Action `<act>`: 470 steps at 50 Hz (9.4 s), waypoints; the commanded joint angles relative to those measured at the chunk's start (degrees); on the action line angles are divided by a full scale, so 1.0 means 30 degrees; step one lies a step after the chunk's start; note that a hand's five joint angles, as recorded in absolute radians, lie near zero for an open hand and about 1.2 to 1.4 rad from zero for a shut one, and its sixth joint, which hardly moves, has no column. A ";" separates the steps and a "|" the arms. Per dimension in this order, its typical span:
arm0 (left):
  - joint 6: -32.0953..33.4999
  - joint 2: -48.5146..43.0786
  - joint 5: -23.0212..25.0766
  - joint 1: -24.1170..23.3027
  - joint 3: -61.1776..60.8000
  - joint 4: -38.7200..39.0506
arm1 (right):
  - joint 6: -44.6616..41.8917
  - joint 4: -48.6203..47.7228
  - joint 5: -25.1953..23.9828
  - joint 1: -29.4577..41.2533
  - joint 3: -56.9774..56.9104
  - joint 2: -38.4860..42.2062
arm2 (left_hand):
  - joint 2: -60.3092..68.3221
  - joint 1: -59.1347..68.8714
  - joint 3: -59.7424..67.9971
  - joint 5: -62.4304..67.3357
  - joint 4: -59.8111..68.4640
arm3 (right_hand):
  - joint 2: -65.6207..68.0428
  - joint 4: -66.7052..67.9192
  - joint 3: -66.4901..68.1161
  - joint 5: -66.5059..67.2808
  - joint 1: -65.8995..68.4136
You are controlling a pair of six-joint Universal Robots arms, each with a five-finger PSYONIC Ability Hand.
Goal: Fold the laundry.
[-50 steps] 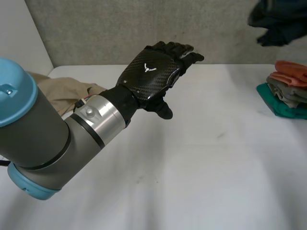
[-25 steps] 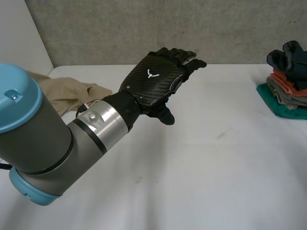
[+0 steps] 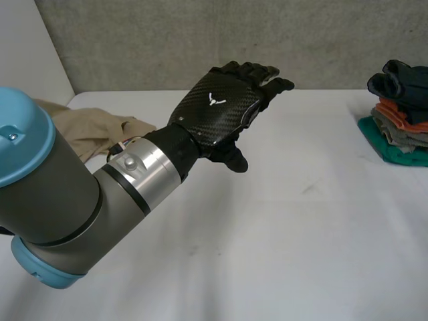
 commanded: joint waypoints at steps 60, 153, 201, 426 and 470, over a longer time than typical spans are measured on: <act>0.7794 -1.4069 -0.1146 1.1796 1.1217 0.0406 | -0.5255 -0.2606 0.7852 1.7867 1.4717 -0.7587 | 2.2760 2.2811 2.2687 2.2419 2.2789 | -0.0651 -0.0671 -0.0718 -0.0899 -0.0997; 0.2902 0.0673 -0.6975 0.5078 -0.2498 -0.1996 | -0.4229 -0.1143 0.8351 1.5726 1.2930 -0.9171 | 0.0674 0.0724 0.0600 0.0333 0.0703 | -0.0651 -0.0671 -0.0718 -0.0899 -0.0997; 0.2814 -0.3869 -0.8441 0.6346 0.7167 -0.1091 | -0.4024 0.1847 0.9256 1.7161 1.0527 -0.7472 | 2.2760 2.2811 2.2687 2.2419 2.2789 | -0.0651 -0.0671 -0.0718 -0.0899 -0.0997; -0.1906 -0.7819 -1.3361 -0.3706 -0.0655 -0.4105 | -0.9916 0.4278 0.2842 1.3207 0.6776 -0.0526 | 1.3787 1.3837 1.3714 1.3446 1.3816 | 2.2682 2.2663 2.2615 2.2435 2.2336; 0.6388 -0.2955 -1.3949 -0.2448 -0.1594 -0.5573 | -1.1352 1.3654 0.5947 1.2971 1.0764 -0.7095 | 2.2760 2.2811 2.2687 2.2419 2.2789 | 2.2682 2.2663 2.2615 2.2435 2.2336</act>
